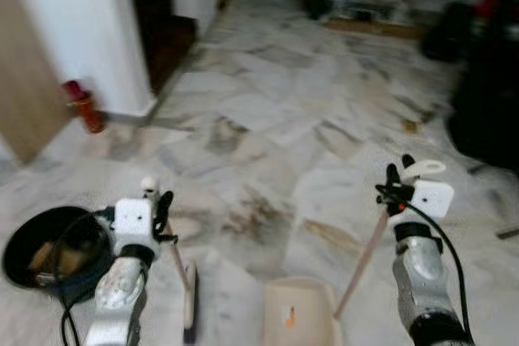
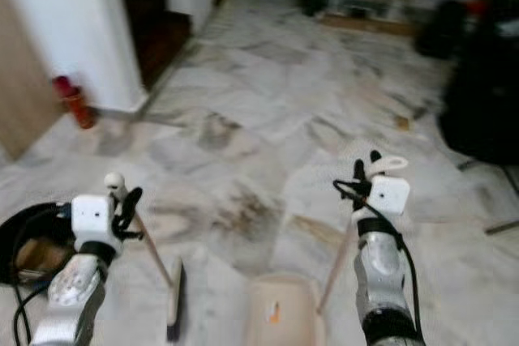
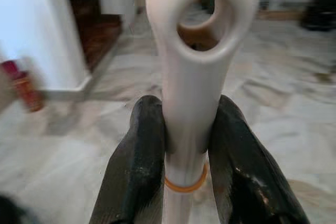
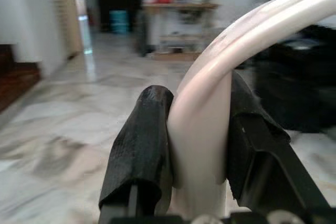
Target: Sweep floor
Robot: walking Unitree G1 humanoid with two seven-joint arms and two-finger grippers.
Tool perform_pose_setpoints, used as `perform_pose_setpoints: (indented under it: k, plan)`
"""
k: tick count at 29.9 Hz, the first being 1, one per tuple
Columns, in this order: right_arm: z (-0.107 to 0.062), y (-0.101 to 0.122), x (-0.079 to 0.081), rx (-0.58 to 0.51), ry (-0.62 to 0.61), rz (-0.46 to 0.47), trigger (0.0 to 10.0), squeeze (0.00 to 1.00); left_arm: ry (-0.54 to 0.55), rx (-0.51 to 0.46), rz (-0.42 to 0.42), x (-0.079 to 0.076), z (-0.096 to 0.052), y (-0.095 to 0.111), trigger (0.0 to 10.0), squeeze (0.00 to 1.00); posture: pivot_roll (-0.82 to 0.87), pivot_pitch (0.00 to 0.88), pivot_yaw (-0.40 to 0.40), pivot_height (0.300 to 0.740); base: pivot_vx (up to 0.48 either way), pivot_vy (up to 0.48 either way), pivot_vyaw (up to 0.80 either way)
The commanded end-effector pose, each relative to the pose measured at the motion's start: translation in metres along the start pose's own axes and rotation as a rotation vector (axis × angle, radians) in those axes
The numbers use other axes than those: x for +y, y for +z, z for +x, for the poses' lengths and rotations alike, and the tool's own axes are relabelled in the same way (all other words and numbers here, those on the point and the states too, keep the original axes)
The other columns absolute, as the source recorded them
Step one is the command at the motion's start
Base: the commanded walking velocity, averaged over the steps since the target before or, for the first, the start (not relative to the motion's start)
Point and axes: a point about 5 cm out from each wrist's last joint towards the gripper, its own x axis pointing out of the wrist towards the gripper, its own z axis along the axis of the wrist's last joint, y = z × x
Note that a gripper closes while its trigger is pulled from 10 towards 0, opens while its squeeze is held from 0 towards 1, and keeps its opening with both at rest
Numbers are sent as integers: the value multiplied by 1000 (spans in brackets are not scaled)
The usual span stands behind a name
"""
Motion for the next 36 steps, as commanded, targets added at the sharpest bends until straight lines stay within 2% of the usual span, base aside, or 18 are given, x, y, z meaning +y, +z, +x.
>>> perform_pose_setpoints:
  k: [1, 10, 19, 24, 28, 31, 36]
  plan:
    - [4, 7, 2, -27, 12, -5, 10000, 0, 14, -40, -4, 4, 1, 6, 10000, 0, 63, 0, -49, 740, 0, 0, -788]
    - [5, 8, 4, -31, 23, -10, 10000, 0, 16, -36, -9, 4, 3, 5, 10000, 0, 60, 0, -50, 740, 0, 0, -788]
    - [4, 8, 10, -42, 46, -11, 10000, 0, 25, -29, -1, 6, 4, 5, 10000, 0, 60, 0, -48, 740, 0, 0, 0]
    - [3, 6, 13, -32, 54, -8, 10000, 0, 25, -27, 1, 6, 4, 4, 10000, 0, 58, 0, -44, 740, 256, 0, 0]
    - [3, 8, 17, -52, 88, -59, 10000, 0, 27, -27, 0, 5, 5, 3, 10000, 0, 62, 0, -47, 740, 280, 0, 119]
    - [2, 7, 18, -46, 90, -50, 10000, 0, 25, -31, 0, 4, 4, 4, 10000, 0, 62, 0, -45, 740, 281, 0, 744]
    - [3, 7, 17, -43, 75, -40, 10000, 0, 24, -29, 5, 6, 3, 2, 10000, 0, 60, 0, -40, 740, 283, 0, 0]
